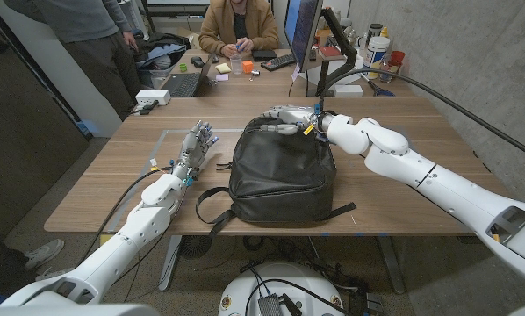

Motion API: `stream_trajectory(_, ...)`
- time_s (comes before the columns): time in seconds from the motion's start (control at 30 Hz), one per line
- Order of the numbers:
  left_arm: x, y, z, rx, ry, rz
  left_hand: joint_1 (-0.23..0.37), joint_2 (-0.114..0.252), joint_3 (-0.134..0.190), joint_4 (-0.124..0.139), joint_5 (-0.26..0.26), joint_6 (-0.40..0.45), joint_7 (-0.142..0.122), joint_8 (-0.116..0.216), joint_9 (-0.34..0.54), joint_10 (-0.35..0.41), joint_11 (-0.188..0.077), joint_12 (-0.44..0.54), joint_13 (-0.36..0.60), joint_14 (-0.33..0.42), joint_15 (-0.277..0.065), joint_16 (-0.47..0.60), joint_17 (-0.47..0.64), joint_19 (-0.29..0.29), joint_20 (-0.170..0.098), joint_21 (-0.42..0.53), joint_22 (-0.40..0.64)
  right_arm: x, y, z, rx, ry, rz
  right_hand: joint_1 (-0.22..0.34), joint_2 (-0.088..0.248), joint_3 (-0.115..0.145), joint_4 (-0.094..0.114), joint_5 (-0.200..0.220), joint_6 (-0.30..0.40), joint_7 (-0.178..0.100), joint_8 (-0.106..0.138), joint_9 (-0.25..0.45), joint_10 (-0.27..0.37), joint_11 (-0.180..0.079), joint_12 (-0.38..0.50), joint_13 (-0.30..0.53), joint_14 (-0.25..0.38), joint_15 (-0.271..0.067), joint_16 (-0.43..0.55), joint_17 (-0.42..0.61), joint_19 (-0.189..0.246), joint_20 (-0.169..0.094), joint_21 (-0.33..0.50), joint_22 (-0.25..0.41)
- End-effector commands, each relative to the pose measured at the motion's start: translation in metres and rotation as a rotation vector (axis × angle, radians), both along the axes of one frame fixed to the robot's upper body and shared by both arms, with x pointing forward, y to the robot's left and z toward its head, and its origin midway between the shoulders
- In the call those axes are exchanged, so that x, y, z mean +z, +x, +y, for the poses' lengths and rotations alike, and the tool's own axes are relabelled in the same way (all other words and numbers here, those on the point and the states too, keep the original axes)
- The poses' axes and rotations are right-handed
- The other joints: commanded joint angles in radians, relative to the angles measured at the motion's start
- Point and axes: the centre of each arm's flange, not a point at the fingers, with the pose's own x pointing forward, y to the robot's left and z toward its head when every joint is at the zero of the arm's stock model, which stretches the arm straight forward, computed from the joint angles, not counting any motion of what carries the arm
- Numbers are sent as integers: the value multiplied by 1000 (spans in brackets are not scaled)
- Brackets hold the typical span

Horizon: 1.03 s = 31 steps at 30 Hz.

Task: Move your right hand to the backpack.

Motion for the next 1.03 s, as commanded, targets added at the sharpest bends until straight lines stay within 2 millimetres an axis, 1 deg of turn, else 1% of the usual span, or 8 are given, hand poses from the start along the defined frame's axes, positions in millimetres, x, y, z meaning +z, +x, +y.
stream_trajectory(0.03, 0, 0, 2, 0, 3, -1, 1, 112, -3, 4, 5, 5, -2, -2, 6, 1, 7, 1, 2, 3, -25, -3, 2, 4, -16, -4, 3, 1, 1, 0, -9, -16, -14, 9, 1, -2, 0, 2, -4, -1, 2, 3, -5, -2, 1, 3, -3, -7, 1, 2, 1, -14, -2, 4)
stream_trajectory(0.3, 3, 2, 3, -12, 16, -3, 2, 112, -3, 4, 5, 5, -4, -3, 6, -1, 5, 0, 2, 2, -26, -3, 2, 5, -17, -5, 3, 2, 2, -1, -17, -2, -29, 5, 2, -9, 2, 2, 2, -4, 5, 3, 6, -3, 5, 3, 8, -13, 5, 3, 11, -18, -4, 4)
stream_trajectory(0.43, 6, 2, 4, -23, 23, -6, 2, 113, -3, 4, 5, 5, -5, -3, 6, 0, 5, 1, 2, 3, -26, -3, 2, 6, -18, -6, 3, 0, 2, -1, -23, -1, -39, 0, 2, -14, 4, 2, 4, -1, 5, 3, 10, 1, 7, 2, 17, -15, 8, 4, 19, -13, -5, 5)
stream_trajectory(0.6, 13, 0, 9, -36, 32, -17, 1, 113, -3, 4, 5, 4, -3, -3, 6, -1, 6, 0, 2, 2, -26, -3, 2, 6, -16, -7, 3, -2, 1, 0, -39, 3, -60, -5, 1, -18, 8, 2, 8, -2, 7, 3, 18, 3, 10, 2, 34, -14, 12, 5, 34, -9, -3, 5)
stream_trajectory(0.77, 21, -1, 17, -55, 75, -32, 1, 113, -3, 4, 5, 4, -4, -3, 6, -1, 6, 0, 3, 2, -26, -3, 2, 6, -17, -8, 3, -7, -3, 1, -81, 22, -62, -8, 0, -20, 10, 2, 10, -3, 7, 3, 19, 3, 10, 2, 36, -15, 12, 5, 40, -7, -2, 4)
stream_trajectory(0.83, 20, 0, 19, -56, 81, -33, 1, 113, -3, 4, 5, 3, -3, -3, 6, -2, 4, 0, 3, 2, -26, -3, 2, 6, -17, -9, 3, -9, -2, 2, -89, 24, -60, -9, 0, -20, 11, 2, 11, -2, 7, 3, 20, 3, 10, 2, 37, -14, 12, 5, 41, -7, -3, 4)
stream_trajectory(0.9, 12, 3, 21, -66, 74, -6, 1, 113, -3, 4, 5, 3, -2, -3, 6, -3, 4, 0, 3, 2, -25, -3, 2, 5, -16, -9, 3, -14, 0, 4, -102, 24, -43, -10, 0, -21, 12, 3, 11, -3, 7, 3, 20, 2, 10, 2, 37, -14, 11, 5, 41, -8, -3, 4)
stream_trajectory(1.03, 7, 7, 24, -74, 83, 16, 1, 113, -3, 4, 5, 2, -3, -3, 6, -4, 4, -1, 3, 1, -25, -4, 2, 5, -17, -10, 3, -17, 0, 8, -103, 36, -35, -12, 0, -22, 13, 3, 11, -3, 7, 3, 19, 2, 9, 2, 37, -15, 10, 5, 41, -9, -5, 4)
